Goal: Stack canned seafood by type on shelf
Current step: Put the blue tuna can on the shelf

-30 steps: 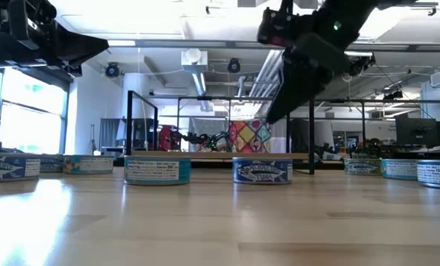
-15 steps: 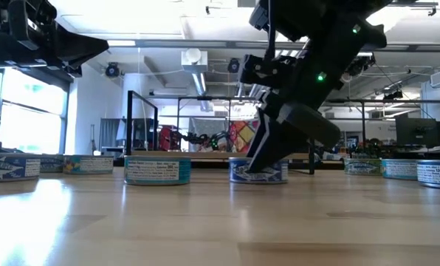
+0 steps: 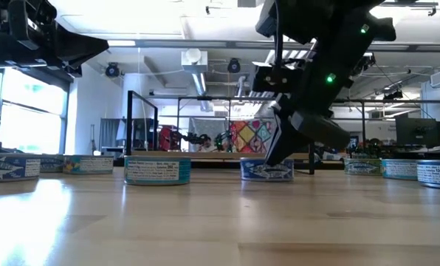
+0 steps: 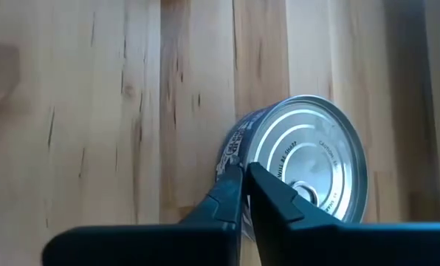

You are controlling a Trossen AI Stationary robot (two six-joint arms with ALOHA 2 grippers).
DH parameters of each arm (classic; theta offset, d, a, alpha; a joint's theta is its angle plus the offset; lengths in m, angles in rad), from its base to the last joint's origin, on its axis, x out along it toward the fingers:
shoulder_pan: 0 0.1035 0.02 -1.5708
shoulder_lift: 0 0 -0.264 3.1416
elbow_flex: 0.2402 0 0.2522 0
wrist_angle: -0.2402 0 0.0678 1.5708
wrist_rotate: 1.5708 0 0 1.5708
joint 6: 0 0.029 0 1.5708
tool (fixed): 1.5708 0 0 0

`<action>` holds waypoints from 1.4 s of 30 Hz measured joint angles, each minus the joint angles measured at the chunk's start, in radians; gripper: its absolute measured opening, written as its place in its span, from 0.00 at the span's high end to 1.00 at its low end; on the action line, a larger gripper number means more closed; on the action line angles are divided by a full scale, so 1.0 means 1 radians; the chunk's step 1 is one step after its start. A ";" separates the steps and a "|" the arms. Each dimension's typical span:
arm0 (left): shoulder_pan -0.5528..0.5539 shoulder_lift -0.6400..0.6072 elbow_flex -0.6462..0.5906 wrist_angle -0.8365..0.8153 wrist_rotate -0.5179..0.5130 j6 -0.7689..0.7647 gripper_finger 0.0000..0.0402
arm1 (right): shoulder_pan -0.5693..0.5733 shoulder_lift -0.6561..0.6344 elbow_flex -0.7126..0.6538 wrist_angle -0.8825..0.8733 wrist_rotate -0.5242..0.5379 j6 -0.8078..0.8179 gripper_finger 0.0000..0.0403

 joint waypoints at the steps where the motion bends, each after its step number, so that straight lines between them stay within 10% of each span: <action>1: 0.000 0.000 0.000 0.000 0.000 0.000 0.99 | 0.002 -0.008 -0.001 0.001 -0.003 0.004 0.99; 30: 0.000 0.000 0.000 -0.002 0.000 0.000 0.99 | 0.049 -0.140 -0.003 0.005 0.016 0.028 0.99; 42: 0.000 0.000 0.000 -0.003 0.000 0.000 0.99 | -0.028 -0.141 -0.003 0.026 -0.162 -0.026 0.65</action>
